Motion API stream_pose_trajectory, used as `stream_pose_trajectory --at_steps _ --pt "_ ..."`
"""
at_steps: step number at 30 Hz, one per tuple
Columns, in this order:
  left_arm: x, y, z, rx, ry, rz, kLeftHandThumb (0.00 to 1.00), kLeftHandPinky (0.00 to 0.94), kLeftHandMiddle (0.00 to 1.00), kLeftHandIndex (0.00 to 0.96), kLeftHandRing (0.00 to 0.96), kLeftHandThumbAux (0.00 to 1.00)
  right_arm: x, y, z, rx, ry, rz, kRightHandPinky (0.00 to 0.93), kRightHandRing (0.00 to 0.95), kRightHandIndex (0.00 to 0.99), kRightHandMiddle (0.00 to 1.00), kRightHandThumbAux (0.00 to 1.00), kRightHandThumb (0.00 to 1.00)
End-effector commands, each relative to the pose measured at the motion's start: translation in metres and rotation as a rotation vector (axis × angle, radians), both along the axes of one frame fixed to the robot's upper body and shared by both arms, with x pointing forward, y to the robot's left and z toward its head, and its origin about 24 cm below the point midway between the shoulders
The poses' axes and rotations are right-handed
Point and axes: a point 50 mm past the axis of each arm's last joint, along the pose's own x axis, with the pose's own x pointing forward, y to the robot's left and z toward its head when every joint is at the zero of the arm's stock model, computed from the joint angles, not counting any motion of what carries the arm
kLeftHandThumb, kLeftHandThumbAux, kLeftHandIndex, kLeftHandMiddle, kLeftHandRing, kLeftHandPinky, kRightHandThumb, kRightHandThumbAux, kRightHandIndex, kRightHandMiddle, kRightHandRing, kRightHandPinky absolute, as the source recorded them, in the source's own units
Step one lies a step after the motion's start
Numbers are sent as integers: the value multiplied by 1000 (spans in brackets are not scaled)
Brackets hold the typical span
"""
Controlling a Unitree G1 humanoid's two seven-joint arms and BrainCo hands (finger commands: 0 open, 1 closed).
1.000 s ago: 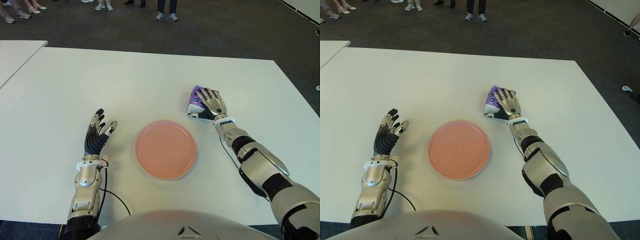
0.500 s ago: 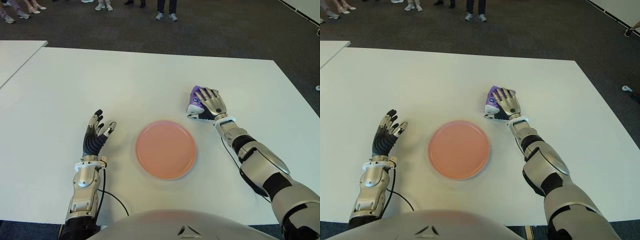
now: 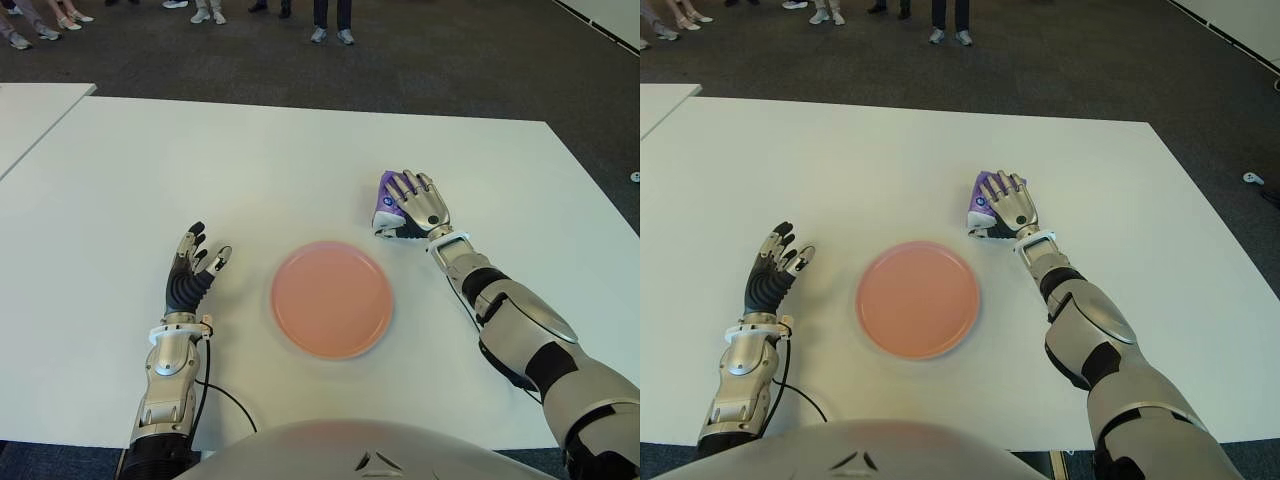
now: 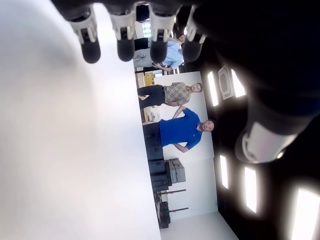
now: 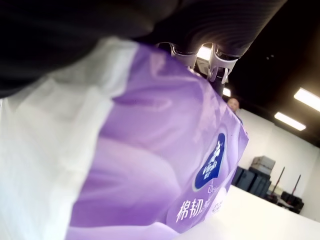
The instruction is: Put the tissue paper into the plate.
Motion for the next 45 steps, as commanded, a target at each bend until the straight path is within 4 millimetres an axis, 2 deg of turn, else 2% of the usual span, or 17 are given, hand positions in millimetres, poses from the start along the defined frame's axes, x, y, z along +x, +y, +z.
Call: stream_pose_trajectory --at_steps 1,8,14,18,20,21,24,27,30,35,40,45 --pt "-2 3 -4 10 15 -1 0 0 0 0 0 567 -49 -16 -62 -146 288 -15 0 0 0 0 242 572" --pt "-2 3 -4 13 17 2 0 0 0 0 0 562 -48 -16 -62 -19 335 -78 23 6 0 24 290 605" --pt "-2 3 -5 10 17 13 0 0 0 0 0 567 -48 -12 -65 127 396 -161 174 121 12 118 351 666" --pt "-1 4 -5 7 17 17 0 0 0 0 0 570 -49 -8 -67 163 396 -177 328 268 121 251 380 728" --pt "-1 5 -6 6 18 18 0 0 0 0 0 570 -50 -6 -68 176 381 -178 384 354 221 361 395 752" --pt "-1 5 -6 5 18 19 0 0 0 0 0 571 -50 -5 -68 183 372 -179 431 411 276 407 475 825" --pt "-1 6 -7 1 25 24 0 0 0 0 0 571 -53 0 -70 212 342 -181 516 483 339 451 598 905" --pt "-1 7 -7 1 27 29 0 0 0 0 0 572 -55 3 -72 239 319 -182 604 524 367 457 641 933" --pt "-1 7 -7 1 28 32 0 0 0 0 0 574 -56 5 -73 256 309 -183 707 545 367 471 657 943" --pt "-3 9 -8 -1 27 39 0 0 0 0 0 581 -58 6 -73 278 295 -179 787 543 368 491 662 948" --pt "-4 9 -8 -4 24 42 0 0 0 0 0 589 -57 11 -74 307 300 -181 798 539 370 497 662 950" --pt "-6 9 -7 -9 13 50 0 0 0 0 0 592 -55 16 -73 445 339 -232 788 536 372 500 661 951"
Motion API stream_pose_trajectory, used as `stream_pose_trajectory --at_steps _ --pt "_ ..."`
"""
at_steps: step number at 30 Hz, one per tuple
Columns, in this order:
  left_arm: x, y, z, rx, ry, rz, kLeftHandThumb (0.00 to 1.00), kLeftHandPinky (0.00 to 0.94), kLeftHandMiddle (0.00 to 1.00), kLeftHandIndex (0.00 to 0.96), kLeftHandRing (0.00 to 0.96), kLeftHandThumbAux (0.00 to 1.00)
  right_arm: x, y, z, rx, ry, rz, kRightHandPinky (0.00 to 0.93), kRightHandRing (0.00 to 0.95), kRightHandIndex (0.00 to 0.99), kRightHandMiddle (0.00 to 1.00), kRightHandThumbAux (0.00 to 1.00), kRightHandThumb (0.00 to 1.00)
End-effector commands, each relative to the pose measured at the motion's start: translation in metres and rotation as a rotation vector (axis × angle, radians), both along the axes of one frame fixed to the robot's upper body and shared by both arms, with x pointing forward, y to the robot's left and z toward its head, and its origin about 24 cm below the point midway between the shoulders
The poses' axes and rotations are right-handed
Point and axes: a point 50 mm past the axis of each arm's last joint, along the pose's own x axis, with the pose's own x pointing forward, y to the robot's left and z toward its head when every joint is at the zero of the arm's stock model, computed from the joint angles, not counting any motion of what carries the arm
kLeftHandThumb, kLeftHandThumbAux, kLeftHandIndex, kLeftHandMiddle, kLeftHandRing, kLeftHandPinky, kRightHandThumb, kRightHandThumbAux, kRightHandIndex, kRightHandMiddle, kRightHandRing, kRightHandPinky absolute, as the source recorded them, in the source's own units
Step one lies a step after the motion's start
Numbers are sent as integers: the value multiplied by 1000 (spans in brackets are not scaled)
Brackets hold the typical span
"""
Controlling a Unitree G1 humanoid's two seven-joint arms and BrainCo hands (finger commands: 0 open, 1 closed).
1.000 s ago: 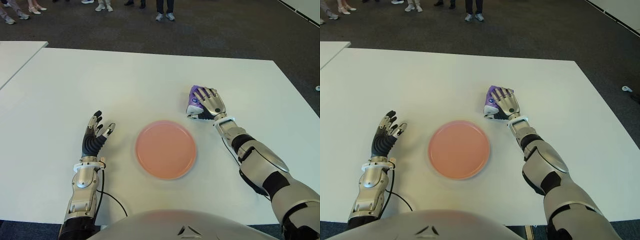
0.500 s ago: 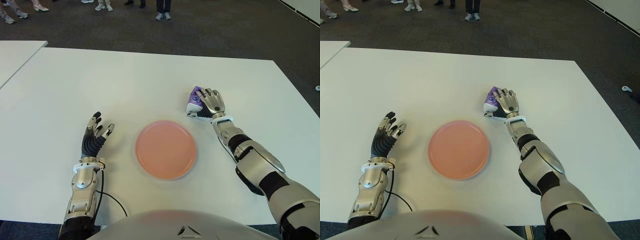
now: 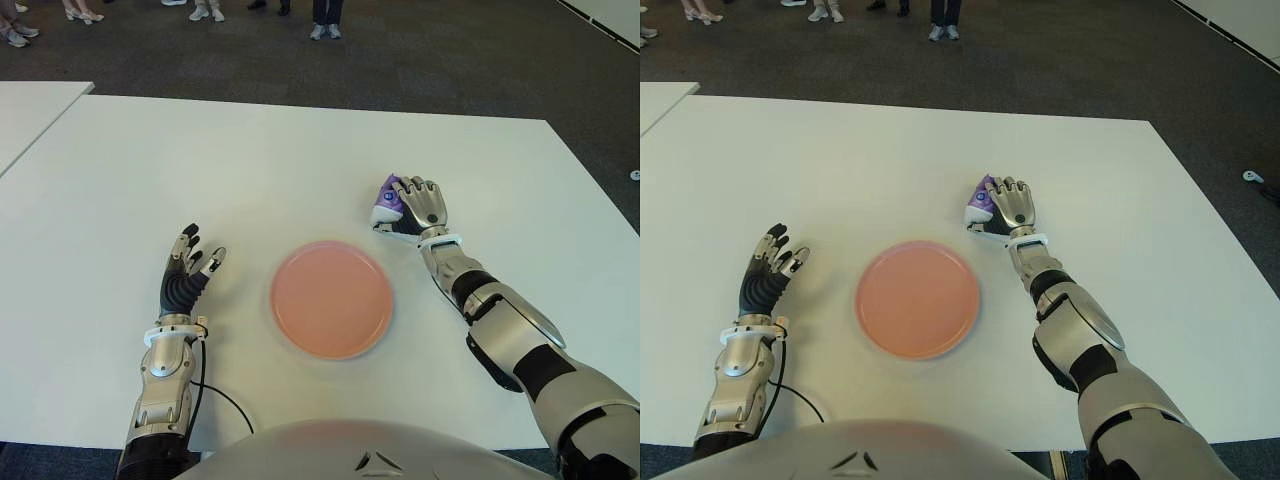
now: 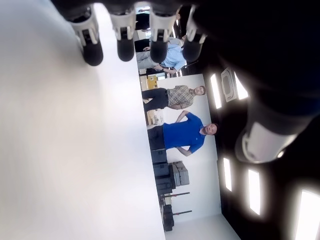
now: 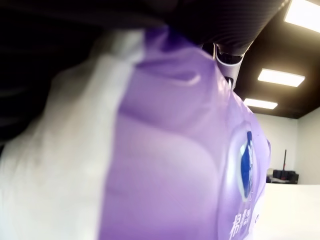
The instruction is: Put the tissue paper into the plate.
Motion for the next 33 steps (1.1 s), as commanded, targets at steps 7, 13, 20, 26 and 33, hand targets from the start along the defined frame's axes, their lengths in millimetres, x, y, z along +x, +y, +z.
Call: stream_pose_trajectory --at_steps 7,13,20,26,33 --pt "-5 2 -5 -20 8 33 0 0 0 0 0 589 -53 3 -72 170 407 -62 839 766 389 531 674 879" --pt "-6 2 -6 -24 12 35 0 0 0 0 0 593 -54 4 -73 213 427 -68 854 850 397 541 678 856" --pt "-8 2 -7 -17 16 33 0 0 0 0 0 594 -56 5 -74 276 434 -78 865 871 400 543 677 855" --pt "-8 2 -8 -16 22 32 0 0 0 0 0 593 -56 5 -73 340 439 -96 870 878 401 543 677 855" --pt "-8 3 -10 -21 31 34 0 0 0 0 0 594 -55 5 -72 384 427 -104 872 885 401 543 677 855"
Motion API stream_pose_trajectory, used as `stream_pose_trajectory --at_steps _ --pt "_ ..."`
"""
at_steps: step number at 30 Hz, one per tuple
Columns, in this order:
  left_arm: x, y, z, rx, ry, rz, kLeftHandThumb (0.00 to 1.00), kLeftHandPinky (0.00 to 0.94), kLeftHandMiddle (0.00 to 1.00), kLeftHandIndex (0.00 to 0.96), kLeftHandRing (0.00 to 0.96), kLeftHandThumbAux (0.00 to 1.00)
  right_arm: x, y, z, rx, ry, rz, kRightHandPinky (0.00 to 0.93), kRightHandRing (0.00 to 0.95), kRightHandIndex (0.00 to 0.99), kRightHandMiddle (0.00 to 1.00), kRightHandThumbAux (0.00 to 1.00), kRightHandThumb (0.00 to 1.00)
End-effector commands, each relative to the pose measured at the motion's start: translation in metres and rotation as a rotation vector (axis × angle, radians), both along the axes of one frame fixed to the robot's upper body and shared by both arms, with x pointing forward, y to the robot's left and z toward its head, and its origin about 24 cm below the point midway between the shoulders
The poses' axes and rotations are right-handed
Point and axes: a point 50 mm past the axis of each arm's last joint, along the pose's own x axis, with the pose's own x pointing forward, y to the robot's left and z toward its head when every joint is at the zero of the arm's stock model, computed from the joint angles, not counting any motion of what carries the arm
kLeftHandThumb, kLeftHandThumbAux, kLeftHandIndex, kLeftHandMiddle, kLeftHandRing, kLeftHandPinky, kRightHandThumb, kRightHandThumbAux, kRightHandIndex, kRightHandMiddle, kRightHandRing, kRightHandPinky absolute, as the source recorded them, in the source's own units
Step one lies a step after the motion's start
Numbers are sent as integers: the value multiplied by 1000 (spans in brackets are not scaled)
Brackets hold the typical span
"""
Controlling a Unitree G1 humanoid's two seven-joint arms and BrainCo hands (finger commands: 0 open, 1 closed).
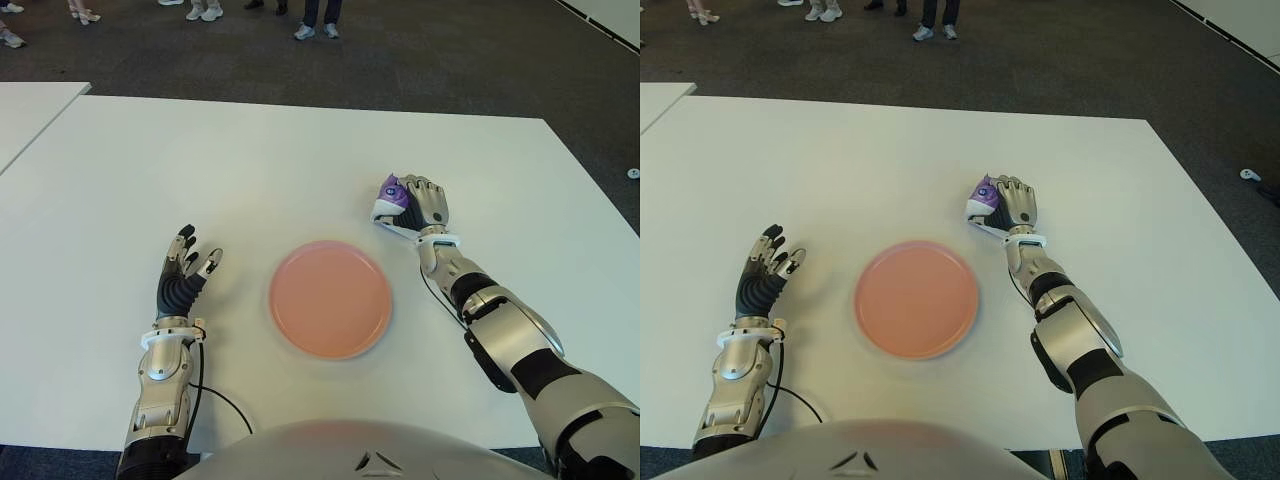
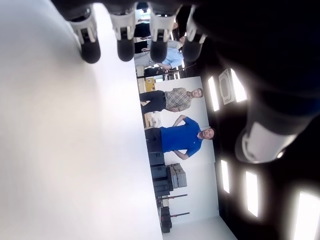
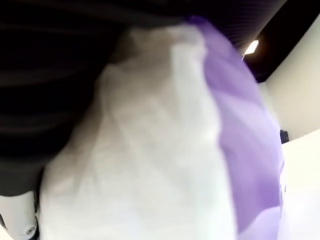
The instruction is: Put the tissue paper into the plate.
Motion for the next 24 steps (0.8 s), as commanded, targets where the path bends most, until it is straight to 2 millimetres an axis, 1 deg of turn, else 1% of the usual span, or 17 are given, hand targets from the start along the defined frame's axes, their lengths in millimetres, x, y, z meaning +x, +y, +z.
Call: stream_pose_trajectory --at_steps 1,6,8,12,15,20,22,24 --pt "-5 1 -9 -20 38 23 0 0 0 0 0 594 -56 4 -76 30 396 17 873 886 401 543 677 855" --pt "-4 1 -10 -19 42 23 0 0 0 0 0 595 -54 3 -74 46 375 14 877 889 401 542 677 855" --pt "-4 1 -10 -18 43 22 0 0 0 0 0 598 -51 3 -70 55 353 11 879 890 401 542 677 855" --pt "-4 1 -10 -14 42 21 0 0 0 0 0 601 -42 0 -59 80 303 -1 876 888 400 543 678 854" --pt "-3 1 -10 -13 41 18 0 0 0 0 0 599 -29 -3 -42 130 228 -23 875 887 399 543 678 854" --pt "-2 1 -10 -9 30 16 0 0 0 0 0 593 -19 -5 -28 198 145 -46 877 888 399 542 678 854" --pt "-2 1 -10 -9 27 15 0 0 0 0 0 591 -18 -6 -26 211 129 -49 877 888 398 542 678 854" --pt "-2 1 -10 -8 24 15 0 0 0 0 0 588 -14 -6 -17 241 80 -47 875 888 398 541 678 854"
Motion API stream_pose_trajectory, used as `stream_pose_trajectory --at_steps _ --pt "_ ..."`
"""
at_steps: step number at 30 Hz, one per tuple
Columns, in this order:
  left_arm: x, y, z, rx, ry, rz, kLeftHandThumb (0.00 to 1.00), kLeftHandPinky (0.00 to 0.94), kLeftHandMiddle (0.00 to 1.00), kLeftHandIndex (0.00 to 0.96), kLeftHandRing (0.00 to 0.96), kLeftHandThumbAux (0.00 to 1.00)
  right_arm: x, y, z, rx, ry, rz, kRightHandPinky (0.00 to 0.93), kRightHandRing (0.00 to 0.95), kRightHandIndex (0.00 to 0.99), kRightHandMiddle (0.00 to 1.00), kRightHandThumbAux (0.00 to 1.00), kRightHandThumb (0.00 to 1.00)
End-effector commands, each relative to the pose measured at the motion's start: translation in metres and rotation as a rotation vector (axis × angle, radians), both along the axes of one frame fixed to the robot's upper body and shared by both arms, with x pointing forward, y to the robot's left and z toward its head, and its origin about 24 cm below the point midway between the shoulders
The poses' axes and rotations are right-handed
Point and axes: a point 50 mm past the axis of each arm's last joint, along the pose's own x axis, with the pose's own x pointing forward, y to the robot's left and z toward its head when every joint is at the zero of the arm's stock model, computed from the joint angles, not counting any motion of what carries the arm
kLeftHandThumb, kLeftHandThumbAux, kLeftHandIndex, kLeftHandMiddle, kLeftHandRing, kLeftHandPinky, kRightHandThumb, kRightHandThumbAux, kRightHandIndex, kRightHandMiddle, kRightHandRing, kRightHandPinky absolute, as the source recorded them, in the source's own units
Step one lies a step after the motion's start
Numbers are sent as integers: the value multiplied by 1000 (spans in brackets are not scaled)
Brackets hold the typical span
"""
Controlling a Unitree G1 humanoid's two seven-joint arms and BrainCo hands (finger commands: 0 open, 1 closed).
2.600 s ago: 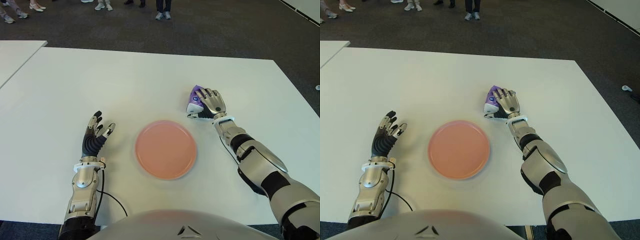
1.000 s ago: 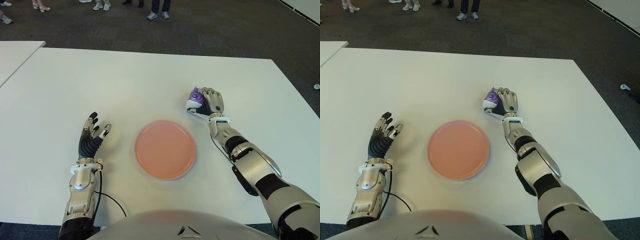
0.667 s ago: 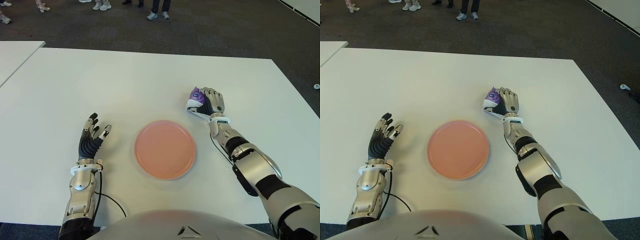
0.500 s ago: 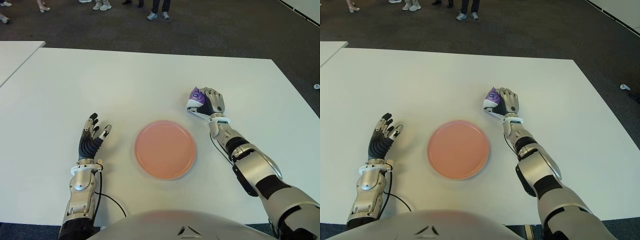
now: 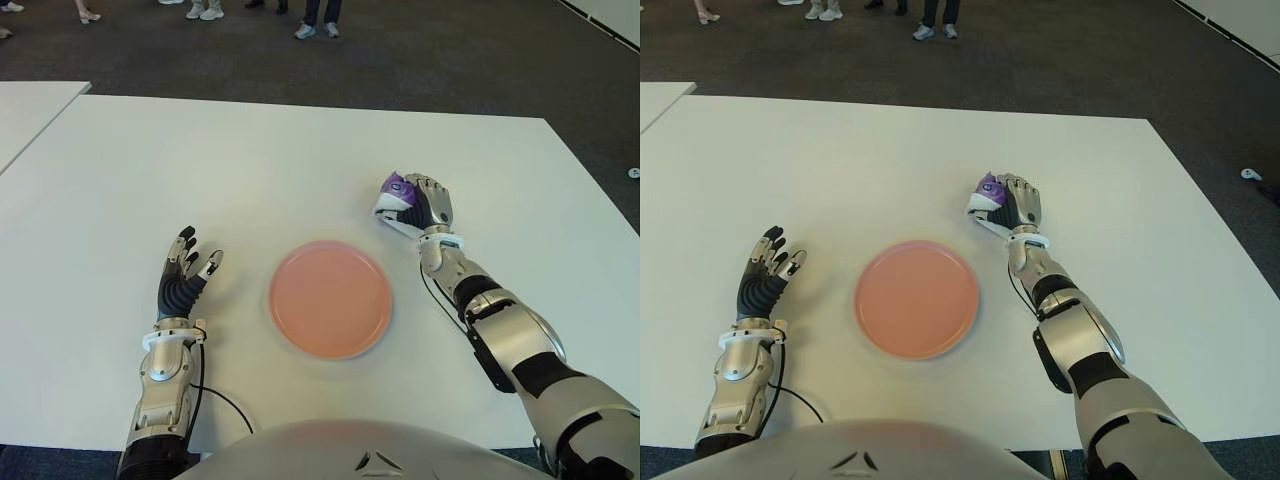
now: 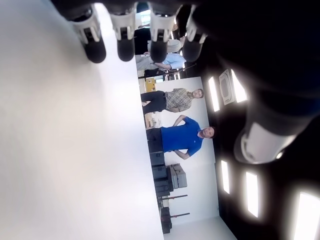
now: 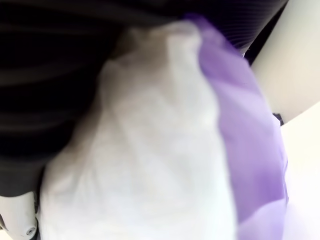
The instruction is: Put the tissue paper into the plate.
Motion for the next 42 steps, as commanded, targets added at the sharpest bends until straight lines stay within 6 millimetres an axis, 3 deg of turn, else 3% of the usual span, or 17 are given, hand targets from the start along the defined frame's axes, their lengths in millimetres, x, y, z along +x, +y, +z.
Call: stream_pose_trajectory --at_steps 1,21,33,37,42 --pt "-1 1 -6 -7 27 17 0 0 0 0 0 588 -13 0 -21 55 83 -2 874 888 398 541 678 854" --pt "2 1 -7 3 19 16 0 0 0 0 0 571 10 -12 33 170 -110 28 829 875 401 537 678 855" --pt "4 1 -8 -2 21 12 0 0 0 0 0 573 16 -20 51 216 -153 29 722 865 403 537 677 857" --pt "5 0 -6 2 17 11 0 0 0 0 0 573 21 -18 71 246 -217 58 646 858 406 536 676 858" --pt "6 0 -6 7 17 8 0 0 0 0 0 568 21 -12 87 257 -283 98 635 854 408 534 675 859"
